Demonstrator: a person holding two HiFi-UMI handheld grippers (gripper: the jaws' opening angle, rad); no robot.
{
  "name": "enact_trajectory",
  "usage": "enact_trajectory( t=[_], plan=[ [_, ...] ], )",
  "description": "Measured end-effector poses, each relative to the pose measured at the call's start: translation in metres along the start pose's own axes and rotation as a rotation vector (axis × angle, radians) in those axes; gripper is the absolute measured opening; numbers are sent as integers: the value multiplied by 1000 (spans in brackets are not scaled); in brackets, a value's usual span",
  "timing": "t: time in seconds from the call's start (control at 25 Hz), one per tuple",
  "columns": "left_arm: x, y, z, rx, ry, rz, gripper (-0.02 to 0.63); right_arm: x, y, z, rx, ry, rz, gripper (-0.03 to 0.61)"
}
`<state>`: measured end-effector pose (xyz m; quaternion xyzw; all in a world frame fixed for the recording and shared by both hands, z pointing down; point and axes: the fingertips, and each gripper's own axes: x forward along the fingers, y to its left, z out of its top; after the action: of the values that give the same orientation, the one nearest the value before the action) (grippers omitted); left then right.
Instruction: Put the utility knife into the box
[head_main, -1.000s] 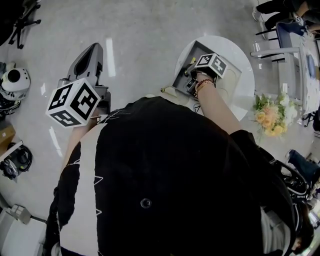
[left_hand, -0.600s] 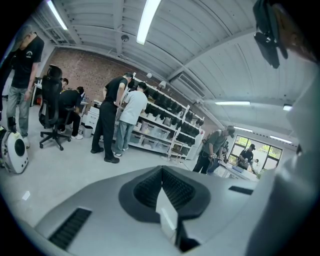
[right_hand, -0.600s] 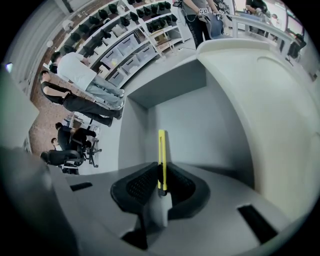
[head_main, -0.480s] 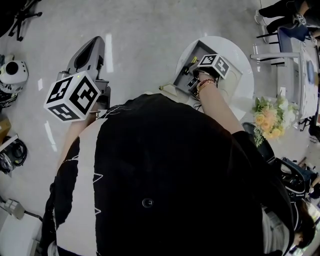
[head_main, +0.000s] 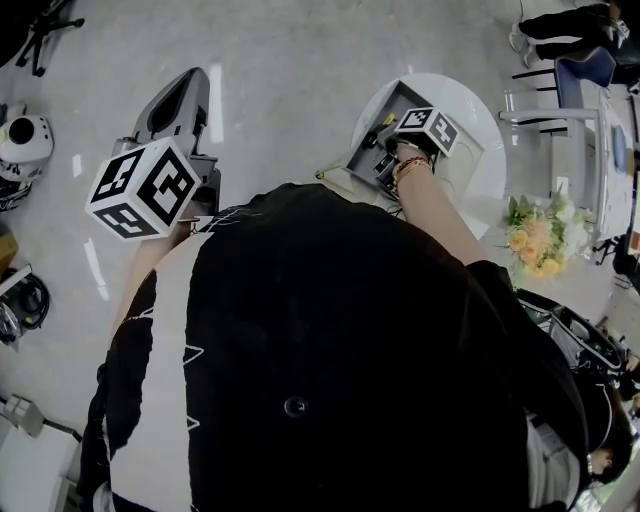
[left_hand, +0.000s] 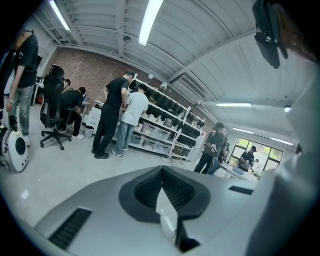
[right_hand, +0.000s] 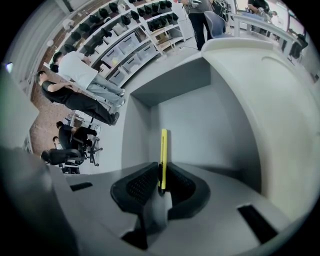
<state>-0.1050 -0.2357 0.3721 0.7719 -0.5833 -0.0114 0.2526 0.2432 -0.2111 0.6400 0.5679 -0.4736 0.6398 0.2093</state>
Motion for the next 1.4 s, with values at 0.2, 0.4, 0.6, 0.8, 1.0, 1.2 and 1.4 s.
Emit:
enact_trajectory(
  t=[0.2, 0.4, 0.6, 0.8, 1.0, 1.2, 1.4],
  plan=[
    [2, -1, -1, -7, -2, -3, 11, -1, -2, 1, -6, 3, -9, 61],
    [1, 2, -2, -15, -8, -8, 11, 0, -2, -1, -7, 3, -14, 67],
    [3, -2, -1, -18, -16, -16, 11, -2, -5, 0, -10, 0, -23, 71],
    [3, 1, -1, -23, -17, -14, 11, -2, -6, -1, -7, 2, -27, 71],
    [-1, 4, 3, -21, -19, -19, 11, -3, -2, -5, 2, -3, -29, 71],
    [-5, 6, 5, -19, -16, -28, 11, -6, -2, -9, 42, -14, -20, 74],
    [-10, 5, 8, -13, -7, -50, 11, -16, -1, -14, 53, -43, -17, 75]
  ],
)
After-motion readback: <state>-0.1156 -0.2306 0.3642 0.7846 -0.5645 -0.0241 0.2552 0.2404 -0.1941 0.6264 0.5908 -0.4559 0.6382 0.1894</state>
